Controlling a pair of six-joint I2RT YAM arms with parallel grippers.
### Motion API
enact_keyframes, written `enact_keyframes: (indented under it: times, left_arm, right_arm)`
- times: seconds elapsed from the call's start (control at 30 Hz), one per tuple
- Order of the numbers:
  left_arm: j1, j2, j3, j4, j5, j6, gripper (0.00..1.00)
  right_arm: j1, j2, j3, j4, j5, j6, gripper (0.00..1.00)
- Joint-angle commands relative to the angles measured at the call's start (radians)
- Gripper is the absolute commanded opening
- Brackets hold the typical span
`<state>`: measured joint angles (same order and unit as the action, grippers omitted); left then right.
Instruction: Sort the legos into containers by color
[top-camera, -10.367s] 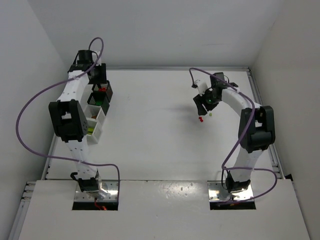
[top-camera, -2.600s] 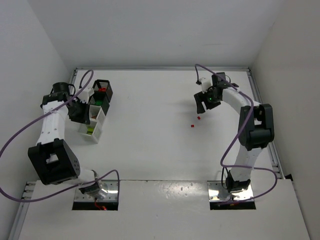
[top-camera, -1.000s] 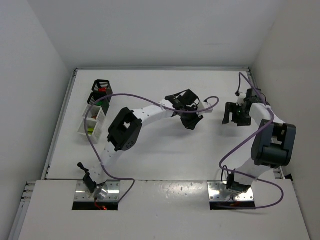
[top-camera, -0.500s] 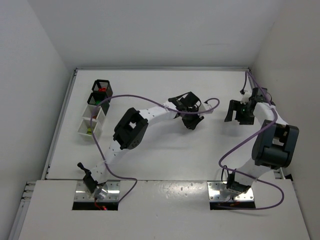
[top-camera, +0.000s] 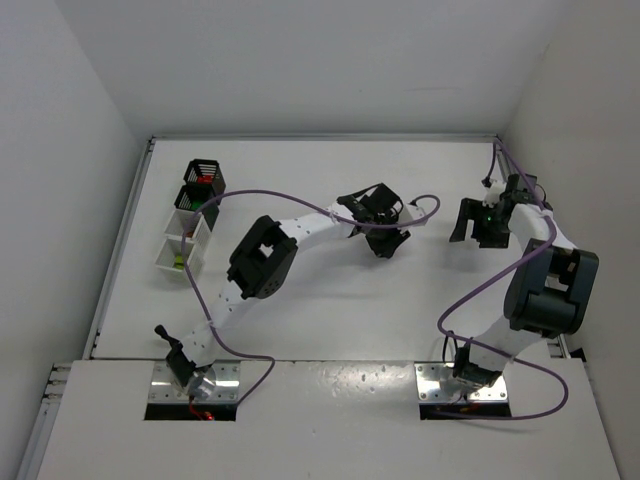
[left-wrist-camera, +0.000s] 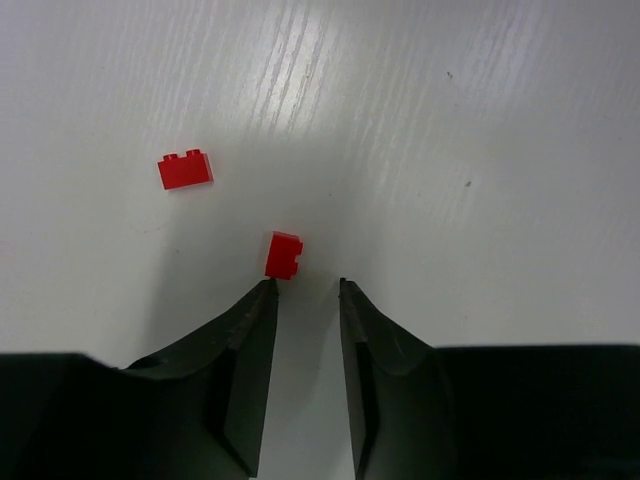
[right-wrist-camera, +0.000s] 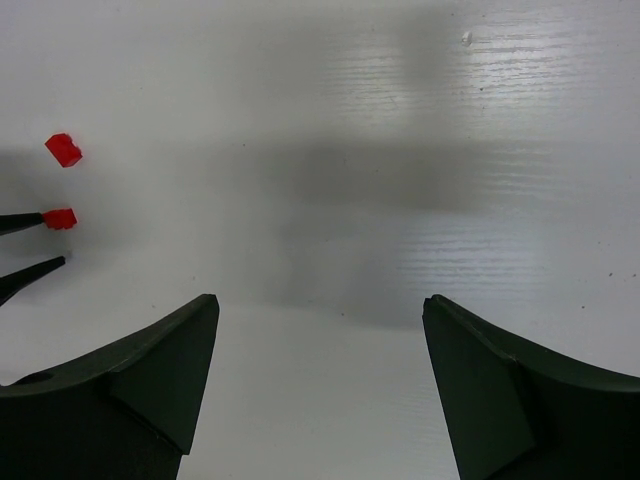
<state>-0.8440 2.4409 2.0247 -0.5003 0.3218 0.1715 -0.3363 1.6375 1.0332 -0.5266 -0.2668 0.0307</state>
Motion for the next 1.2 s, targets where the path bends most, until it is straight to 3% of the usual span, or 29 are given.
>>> enact_keyframes:
  times: [0.0,0.23,0.43,0.57,1.07,1.17]
  left_arm:
    - [-0.004,0.046,0.025,0.003,-0.01,-0.02,0.39]
    - [-0.004,0.086,0.055,0.012,-0.084,-0.038,0.39]
    - [-0.004,0.086,0.045,0.012,-0.084,-0.029,0.39]
    - [-0.004,0.086,0.045,0.012,-0.055,-0.029,0.34]
    - [-0.013,0.122,0.083,0.031,-0.046,-0.049,0.36]
    - [-0.013,0.122,0.083,0.031,-0.046,-0.049,0.31]
  right_arm:
    - [-0.004,0.004,0.019,0.007,-0.022,0.011,0.83]
    - [-0.004,0.004,0.028,0.007,-0.022,0.011,0.83]
    - [-0.004,0.013,0.028,0.007,-0.031,0.011,0.83]
    - [-0.004,0.013,0.028,0.007,-0.031,0.011,0.83]
    - [-0.004,0.013,0.028,0.007,-0.04,0.011,0.83]
    - [-0.004,0.013,0.028,0.007,-0.04,0.011,0.83]
